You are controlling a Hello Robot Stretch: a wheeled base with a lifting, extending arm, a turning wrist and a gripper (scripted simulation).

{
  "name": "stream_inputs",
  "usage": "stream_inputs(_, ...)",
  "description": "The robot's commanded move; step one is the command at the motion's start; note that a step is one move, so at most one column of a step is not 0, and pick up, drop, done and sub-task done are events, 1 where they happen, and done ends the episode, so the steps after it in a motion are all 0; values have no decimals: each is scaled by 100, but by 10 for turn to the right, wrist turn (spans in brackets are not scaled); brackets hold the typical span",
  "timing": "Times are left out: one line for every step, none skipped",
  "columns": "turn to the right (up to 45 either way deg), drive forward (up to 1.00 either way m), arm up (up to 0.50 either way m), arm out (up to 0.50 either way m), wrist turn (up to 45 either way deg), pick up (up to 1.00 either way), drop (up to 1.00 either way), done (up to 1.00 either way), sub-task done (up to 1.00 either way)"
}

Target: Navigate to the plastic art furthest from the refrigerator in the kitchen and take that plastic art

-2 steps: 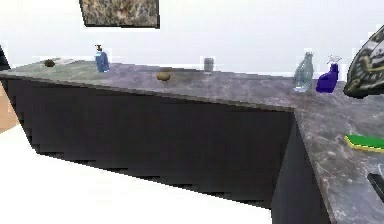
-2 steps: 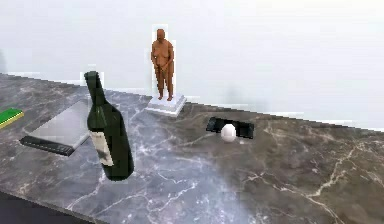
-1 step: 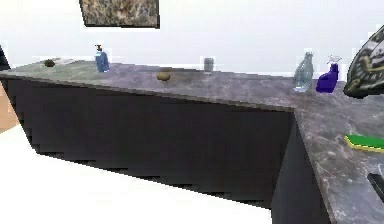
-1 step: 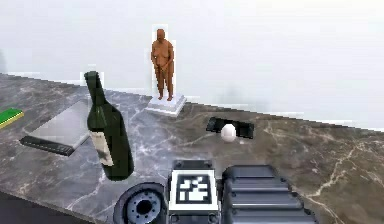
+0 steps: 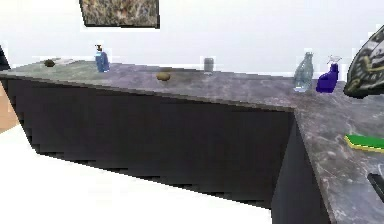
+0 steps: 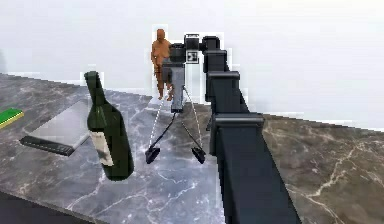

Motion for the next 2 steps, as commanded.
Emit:
stream_inputs(0, 0, 0, 0, 450, 0, 0, 0, 0)
stream_inputs(0, 0, 0, 0, 450, 0, 0, 0, 0)
